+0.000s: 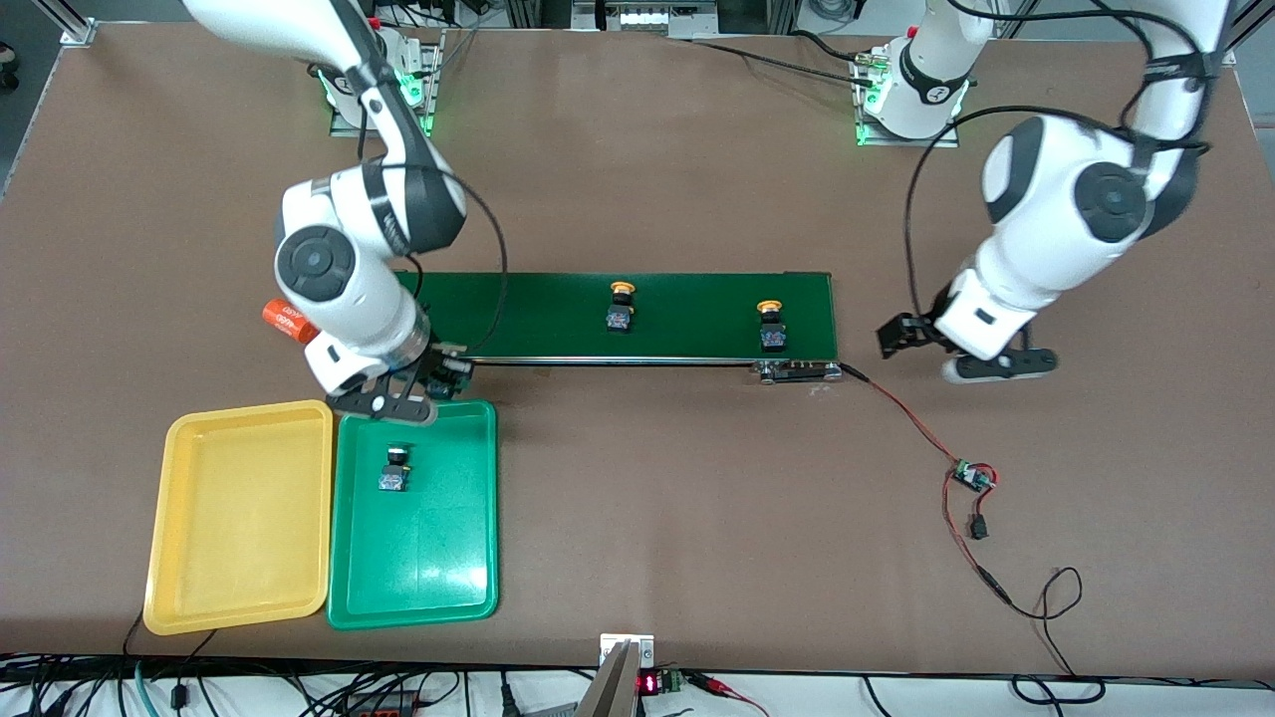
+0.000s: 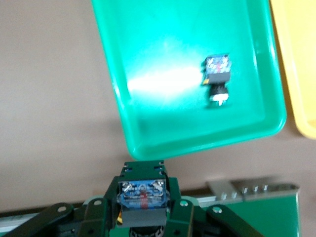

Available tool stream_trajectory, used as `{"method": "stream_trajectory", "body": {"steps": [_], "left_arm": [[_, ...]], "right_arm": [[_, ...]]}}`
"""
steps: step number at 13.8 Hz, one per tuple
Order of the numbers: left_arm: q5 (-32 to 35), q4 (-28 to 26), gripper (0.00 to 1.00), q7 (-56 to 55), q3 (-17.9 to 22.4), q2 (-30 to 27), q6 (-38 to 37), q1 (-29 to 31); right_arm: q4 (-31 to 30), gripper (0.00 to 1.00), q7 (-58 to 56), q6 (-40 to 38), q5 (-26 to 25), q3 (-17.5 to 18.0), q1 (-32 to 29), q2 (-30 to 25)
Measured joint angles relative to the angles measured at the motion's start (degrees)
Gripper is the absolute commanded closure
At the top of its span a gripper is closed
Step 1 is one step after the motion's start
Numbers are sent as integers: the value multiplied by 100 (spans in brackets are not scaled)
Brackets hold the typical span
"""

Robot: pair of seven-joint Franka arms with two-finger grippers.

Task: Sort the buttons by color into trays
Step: 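Carry the black button to the green tray while the left gripper withdraws, then lower and release the button in the green tray with the right gripper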

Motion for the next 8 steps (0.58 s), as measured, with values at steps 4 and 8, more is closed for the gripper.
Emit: {"method": "stream_trajectory", "body": {"steps": [4,8], "left_arm": [[13,674,0,479,499,-5,-655,-2],[14,1491,0,652,840,-17,-1400,1]], "right_arm": [[758,81,-312,298,0,-1,-315,901],[848,81,-326,899,0,19,-304,1379]]}}
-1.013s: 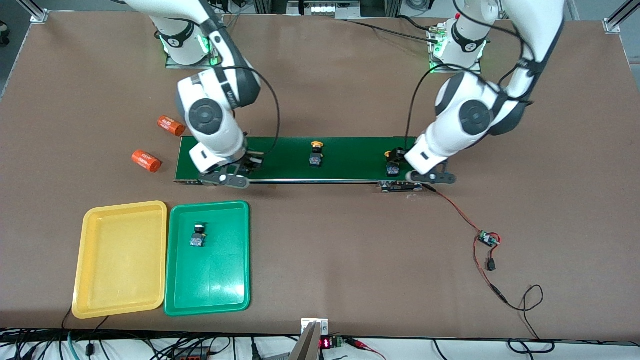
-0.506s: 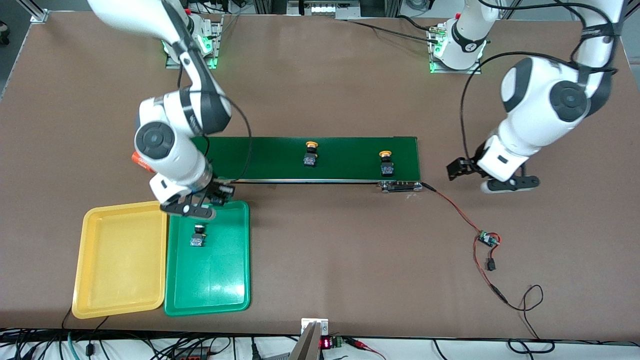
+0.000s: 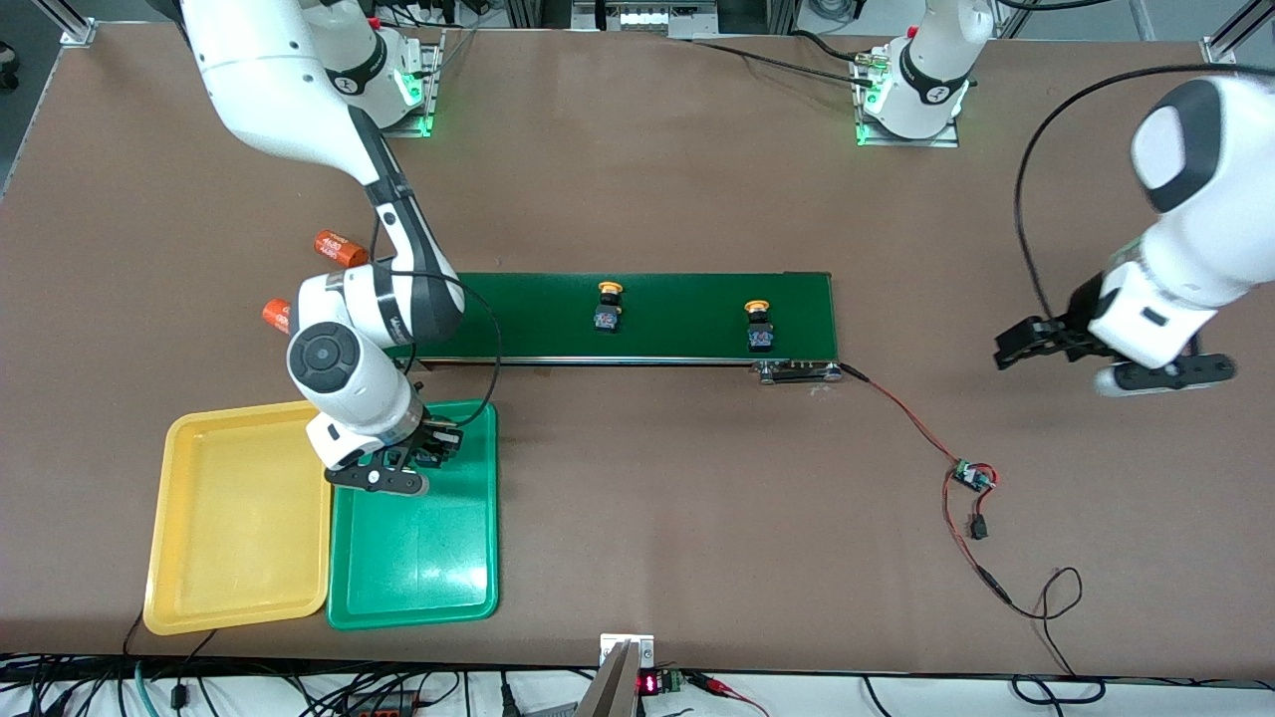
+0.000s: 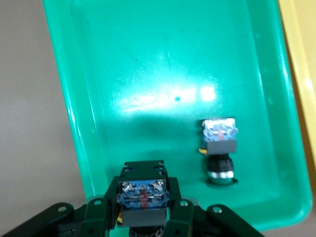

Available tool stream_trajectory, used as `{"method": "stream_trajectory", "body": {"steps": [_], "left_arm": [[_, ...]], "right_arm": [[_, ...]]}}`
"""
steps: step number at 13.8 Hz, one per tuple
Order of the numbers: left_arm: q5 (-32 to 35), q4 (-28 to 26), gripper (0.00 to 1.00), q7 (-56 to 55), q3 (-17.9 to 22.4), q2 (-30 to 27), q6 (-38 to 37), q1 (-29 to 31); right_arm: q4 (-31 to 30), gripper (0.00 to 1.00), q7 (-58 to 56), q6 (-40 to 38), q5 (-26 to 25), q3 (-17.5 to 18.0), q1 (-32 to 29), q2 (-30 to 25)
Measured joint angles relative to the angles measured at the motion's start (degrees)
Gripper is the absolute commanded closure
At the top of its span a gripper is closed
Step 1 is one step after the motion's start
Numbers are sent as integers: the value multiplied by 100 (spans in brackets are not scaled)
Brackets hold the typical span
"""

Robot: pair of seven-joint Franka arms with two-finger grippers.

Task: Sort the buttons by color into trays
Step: 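Lower and release the button in the green tray with the right gripper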

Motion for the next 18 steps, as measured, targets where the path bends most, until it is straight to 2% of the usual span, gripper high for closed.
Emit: {"method": "stream_trajectory", "body": {"steps": [4,6,8,9,11,12,16,18], "left_arm": [[236,820,0,112,106,-7,-935,1],[272,962,0,222,130,-6,-1165,94],[272,1000,0,286,132,-6,-1203,222],[272,1010,0,318,132,-6,-1203,258],[272,1030,0,327,131,-6,-1204,271],[272,1046,0,329,131,-7,-1210,272],[272,1137,0,360,116,-157,-1650,276],[272,1138,0,366,108,-258,-1736,274]], "right_arm": [[11,77,-38,227,0,-6,-15,260],[12,64,-103,230,0,-13,-49,293],[13,44,-135,230,0,-13,-99,312],[13,41,-141,230,-1,-13,-113,322],[13,25,-147,231,-2,-12,-117,328],[13,23,-159,231,-2,-12,-117,328],[20,0,-226,232,-2,1,-94,325],[26,0,-230,222,-2,10,-66,244]]}}
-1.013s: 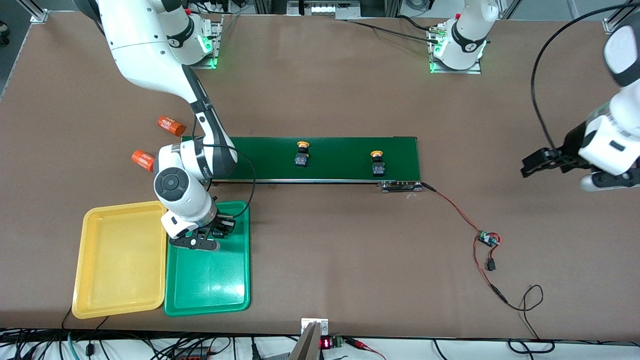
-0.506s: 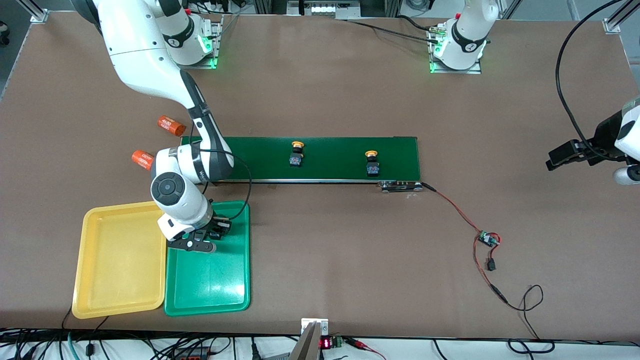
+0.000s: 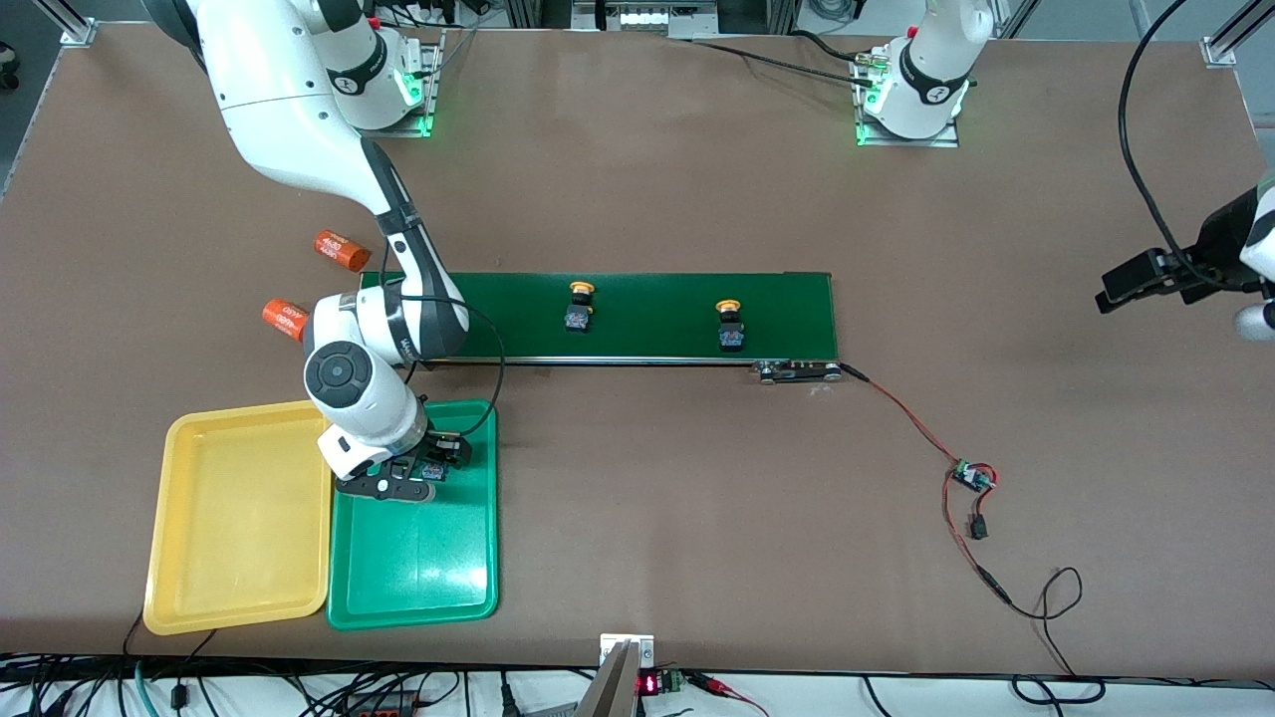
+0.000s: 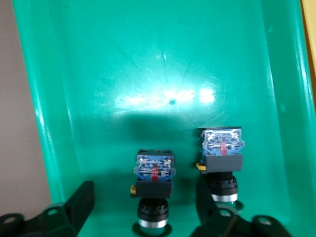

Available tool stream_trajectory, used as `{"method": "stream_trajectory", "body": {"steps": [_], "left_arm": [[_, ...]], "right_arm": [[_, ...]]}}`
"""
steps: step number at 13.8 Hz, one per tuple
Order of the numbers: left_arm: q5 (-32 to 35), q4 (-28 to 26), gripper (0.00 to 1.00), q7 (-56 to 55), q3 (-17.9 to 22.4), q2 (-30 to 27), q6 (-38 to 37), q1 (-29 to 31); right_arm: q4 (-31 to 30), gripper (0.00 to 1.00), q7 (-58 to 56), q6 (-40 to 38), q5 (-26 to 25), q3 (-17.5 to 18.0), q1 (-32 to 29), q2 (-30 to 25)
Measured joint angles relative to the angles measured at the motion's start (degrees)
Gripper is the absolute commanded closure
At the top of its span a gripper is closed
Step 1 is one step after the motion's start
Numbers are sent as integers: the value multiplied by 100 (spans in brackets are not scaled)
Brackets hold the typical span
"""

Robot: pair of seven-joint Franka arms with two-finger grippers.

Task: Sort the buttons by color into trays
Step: 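Lower and release the button in the green tray with the right gripper, then grasp the yellow-capped button on the belt with the right gripper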

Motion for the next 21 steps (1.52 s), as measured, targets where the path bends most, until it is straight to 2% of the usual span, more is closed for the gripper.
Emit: {"method": "stream_trajectory", "body": {"steps": [2,5,10,13,18,21], "left_arm": [[0,0,0,24,-3,-28,-107,-2],[0,1,0,45,-23,-19,-165,-27],[-12,61,0,48,-22,-20,-169,-17],[-12,61,0,51,-26,-20,-181,-20],[-12,60,0,53,-23,-20,-215,-10],[-12,59,0,53,3,-20,-215,75]], "right_arm": [[-21,0,11,-219,1,25,73,-238],[-273,0,29,-988,4,35,155,-857],[-1711,0,98,-1118,26,66,280,-2093],[-2417,0,619,-1021,38,99,595,-2594],[-3075,0,1574,-151,41,129,1346,-2657],[-3173,0,1758,-50,41,127,1488,-2594]]}}
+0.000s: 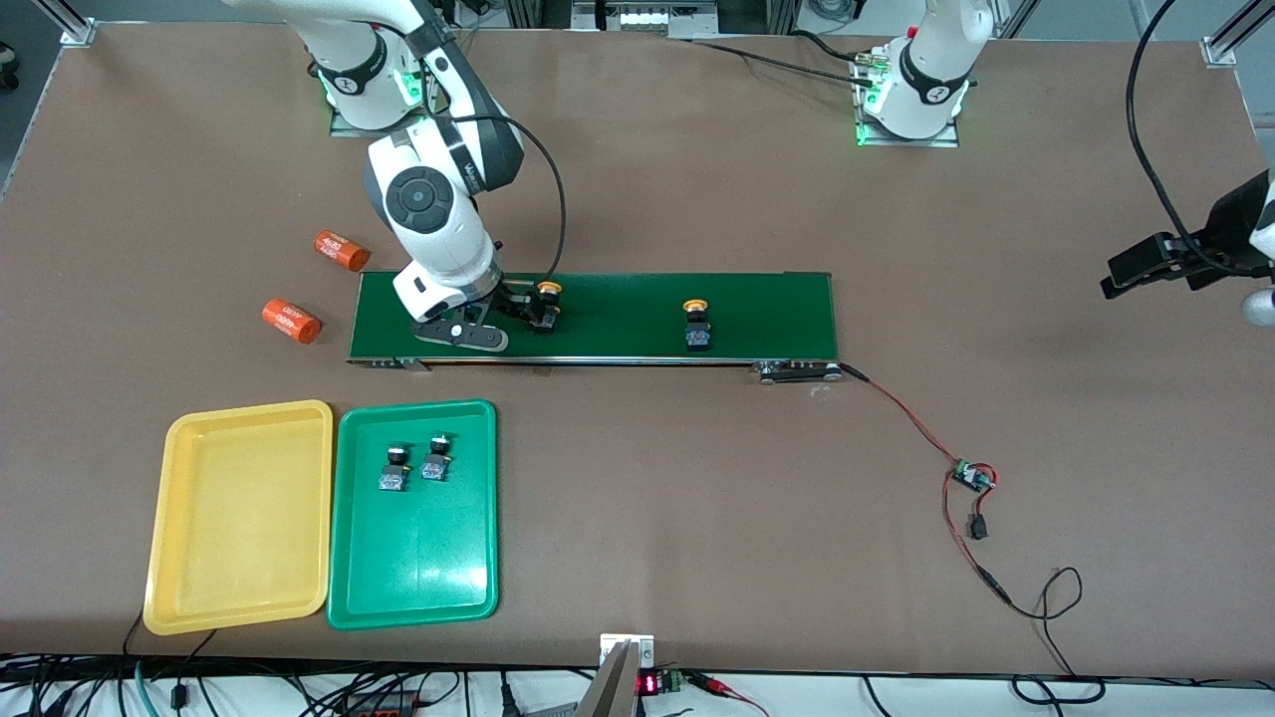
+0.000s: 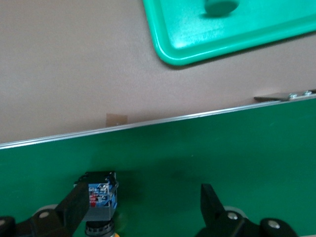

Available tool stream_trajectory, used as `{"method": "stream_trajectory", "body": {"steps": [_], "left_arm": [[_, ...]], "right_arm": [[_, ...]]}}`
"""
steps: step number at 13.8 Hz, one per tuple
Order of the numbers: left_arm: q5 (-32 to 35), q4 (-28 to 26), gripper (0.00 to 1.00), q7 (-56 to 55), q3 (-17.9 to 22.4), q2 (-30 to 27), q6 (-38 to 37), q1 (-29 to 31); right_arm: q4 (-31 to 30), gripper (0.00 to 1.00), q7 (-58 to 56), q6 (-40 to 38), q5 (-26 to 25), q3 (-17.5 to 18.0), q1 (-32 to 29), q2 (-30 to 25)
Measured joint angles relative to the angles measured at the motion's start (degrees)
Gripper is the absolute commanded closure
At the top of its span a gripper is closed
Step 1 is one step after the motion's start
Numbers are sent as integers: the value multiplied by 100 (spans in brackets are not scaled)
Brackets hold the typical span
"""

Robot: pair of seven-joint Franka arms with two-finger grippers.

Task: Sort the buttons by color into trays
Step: 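Grasp the yellow-capped button on the belt with the right gripper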

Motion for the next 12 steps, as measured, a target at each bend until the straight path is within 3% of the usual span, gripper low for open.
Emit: {"method": "stream_trajectory", "body": {"steps": [7,12], "left_arm": [[0,0,0,1,-42,0,0,-18],[0,0,0,1,-40,0,0,-13]], "right_arm": [[-1,0,60,84,0,0,118,121],[-2,27,114,275,0,0,215,311]]}}
